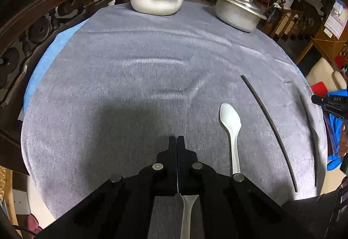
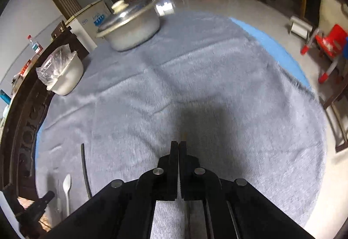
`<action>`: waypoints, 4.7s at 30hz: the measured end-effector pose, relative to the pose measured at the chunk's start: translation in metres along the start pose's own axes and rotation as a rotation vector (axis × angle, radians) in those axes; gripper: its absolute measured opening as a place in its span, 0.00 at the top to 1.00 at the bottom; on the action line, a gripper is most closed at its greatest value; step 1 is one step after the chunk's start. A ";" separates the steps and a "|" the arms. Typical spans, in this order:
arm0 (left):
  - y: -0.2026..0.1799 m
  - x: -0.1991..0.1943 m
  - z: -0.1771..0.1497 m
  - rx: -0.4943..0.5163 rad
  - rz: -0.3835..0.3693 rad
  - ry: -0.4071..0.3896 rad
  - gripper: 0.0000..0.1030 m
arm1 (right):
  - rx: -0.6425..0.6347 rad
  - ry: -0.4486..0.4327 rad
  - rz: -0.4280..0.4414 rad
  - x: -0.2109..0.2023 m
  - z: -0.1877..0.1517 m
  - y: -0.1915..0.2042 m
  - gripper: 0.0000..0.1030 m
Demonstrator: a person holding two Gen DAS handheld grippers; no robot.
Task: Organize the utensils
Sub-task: 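Lift the white spoon with the left gripper while the right gripper lifts the chopstick, then carry the spoon and chopstick upright over the dark metal cup with both grippers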
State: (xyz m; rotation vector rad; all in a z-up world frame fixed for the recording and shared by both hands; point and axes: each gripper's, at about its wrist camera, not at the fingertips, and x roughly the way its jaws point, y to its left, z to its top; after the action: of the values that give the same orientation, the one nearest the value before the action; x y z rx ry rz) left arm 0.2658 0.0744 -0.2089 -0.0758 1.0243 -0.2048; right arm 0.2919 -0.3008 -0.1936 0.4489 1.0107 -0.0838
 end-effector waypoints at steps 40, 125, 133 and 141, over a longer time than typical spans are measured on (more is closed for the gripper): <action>0.017 -0.060 -0.009 -0.088 -0.058 -0.102 0.99 | 0.051 -0.410 0.165 -0.133 -0.078 -0.011 0.94; -0.140 -0.217 -0.057 0.031 -0.473 -0.817 0.74 | -0.105 -0.918 0.354 -0.277 -0.178 0.085 0.94; -0.155 -0.195 -0.067 0.104 -0.387 -0.809 0.74 | -0.112 -0.885 0.345 -0.263 -0.180 0.079 0.94; -0.164 -0.177 -0.082 0.141 -0.327 -0.804 0.74 | -0.113 -0.846 0.340 -0.255 -0.180 0.074 0.94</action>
State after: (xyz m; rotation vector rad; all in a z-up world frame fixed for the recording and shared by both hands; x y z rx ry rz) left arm 0.0846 -0.0468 -0.0772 -0.1807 0.1885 -0.4957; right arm 0.0314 -0.1960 -0.0381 0.4176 0.1008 0.0866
